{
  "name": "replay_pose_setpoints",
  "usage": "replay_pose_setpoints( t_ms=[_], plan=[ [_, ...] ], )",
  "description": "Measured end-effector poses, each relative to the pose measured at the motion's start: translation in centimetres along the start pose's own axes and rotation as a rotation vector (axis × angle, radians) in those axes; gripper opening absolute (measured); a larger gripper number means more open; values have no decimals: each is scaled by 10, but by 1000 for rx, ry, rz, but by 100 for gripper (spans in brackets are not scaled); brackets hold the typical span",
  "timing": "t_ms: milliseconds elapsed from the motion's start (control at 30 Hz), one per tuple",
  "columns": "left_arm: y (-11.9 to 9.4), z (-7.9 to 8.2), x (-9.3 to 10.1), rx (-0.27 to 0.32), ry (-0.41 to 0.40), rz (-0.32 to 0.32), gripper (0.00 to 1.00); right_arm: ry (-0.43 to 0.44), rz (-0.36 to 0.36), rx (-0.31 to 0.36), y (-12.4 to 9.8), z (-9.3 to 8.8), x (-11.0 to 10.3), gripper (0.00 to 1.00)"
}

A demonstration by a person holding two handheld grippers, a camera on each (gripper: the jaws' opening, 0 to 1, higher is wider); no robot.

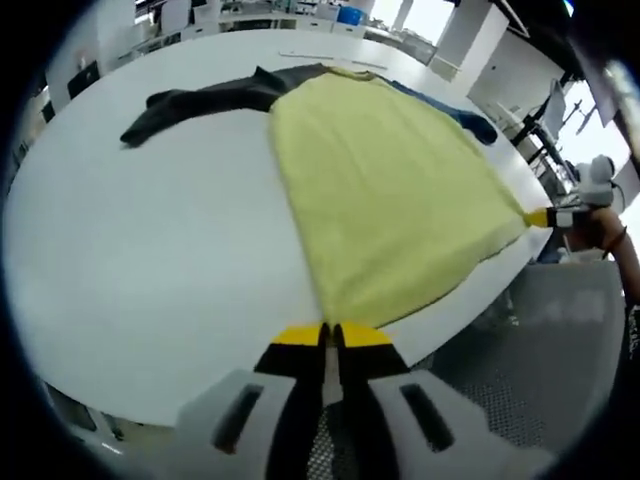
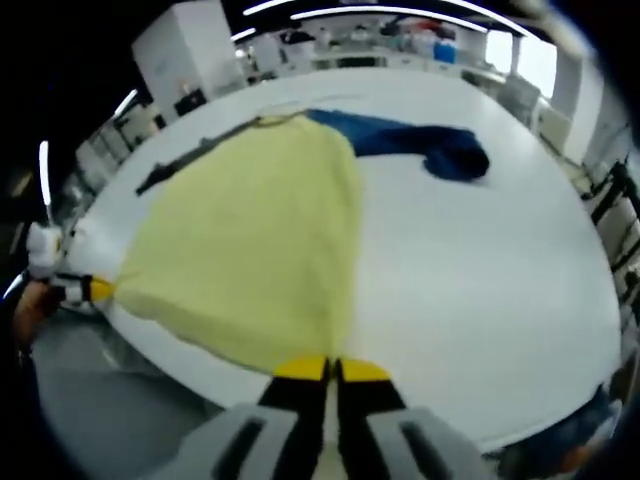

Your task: Fold the garment on the visible template until the final outline fits inside the template.

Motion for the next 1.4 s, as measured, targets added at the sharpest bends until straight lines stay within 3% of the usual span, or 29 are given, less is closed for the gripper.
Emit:
replay_pose_setpoints(
  t_ms=[67,167,333,467,633,900,1100,1400],
  plan=[
    [0,1,-2,-1,6,4,6,-3,0,-4,0,-1,2,3],
    [-1,0,-3,-4,12,9,13,-1,3,-15,-1,-2,9,15],
    [0,8,-2,42,43,13,33,-12,18,13,-4,3,12,34],
    [-2,21,2,111,63,-5,47,-21,46,118,-3,23,12,46],
    [-5,35,4,184,72,-4,66,-28,26,213,-6,43,22,58],
    [-11,51,5,256,102,7,84,-34,17,328,-11,74,43,77],
    [-15,60,6,300,126,13,96,-52,-10,372,-13,94,62,81],
    [-15,69,10,326,145,-2,99,-60,-61,418,-9,126,95,78]
  ],
)
Point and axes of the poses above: the point that each gripper's makers call its tool centre point, and the gripper's own axes: y roughly forward along the fingers, x roughly to its right, z roughly out of its top, the point moved 1 cm from there along -y, roughly backward along the fingers, and after that the axes turned 2 degrees about y, right-handed, at the moved point
